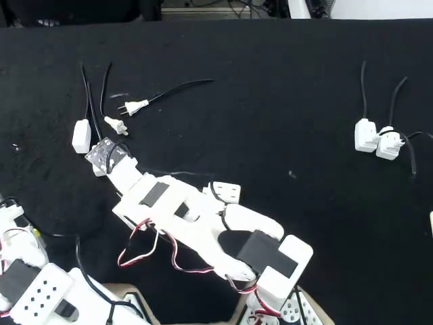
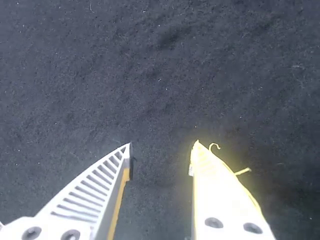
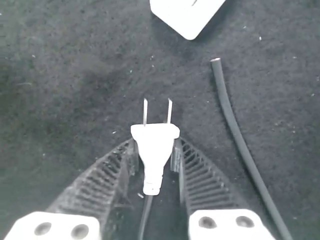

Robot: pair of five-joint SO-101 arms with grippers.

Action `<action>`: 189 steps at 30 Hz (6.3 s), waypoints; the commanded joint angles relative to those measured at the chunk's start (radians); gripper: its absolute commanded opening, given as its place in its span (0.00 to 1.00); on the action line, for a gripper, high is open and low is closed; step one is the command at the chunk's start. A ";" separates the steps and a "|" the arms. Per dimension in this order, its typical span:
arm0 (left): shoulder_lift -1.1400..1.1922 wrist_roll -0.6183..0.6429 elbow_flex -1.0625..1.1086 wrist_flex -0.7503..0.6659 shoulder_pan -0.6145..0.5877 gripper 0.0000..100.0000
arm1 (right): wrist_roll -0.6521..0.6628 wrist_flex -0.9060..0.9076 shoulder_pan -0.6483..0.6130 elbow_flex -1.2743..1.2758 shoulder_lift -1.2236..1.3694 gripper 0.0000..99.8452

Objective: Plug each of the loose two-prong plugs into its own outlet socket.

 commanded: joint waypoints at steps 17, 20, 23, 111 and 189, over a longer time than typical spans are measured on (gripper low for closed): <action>-0.008 -0.002 -0.053 0.008 0.002 0.20 | -0.003 0.278 -0.011 -0.346 0.188 0.09; -0.008 0.000 -0.051 0.008 0.008 0.20 | 0.000 0.278 -0.011 -0.343 0.188 0.02; -0.006 0.003 -0.048 0.008 0.019 0.20 | 0.002 0.279 -0.009 -0.320 0.153 0.01; -0.008 0.379 0.097 -0.229 0.932 0.20 | 0.152 -0.236 0.035 0.605 -0.946 0.01; -0.008 0.416 -0.022 -0.141 0.730 0.20 | 0.973 0.321 0.152 0.193 -0.311 0.12</action>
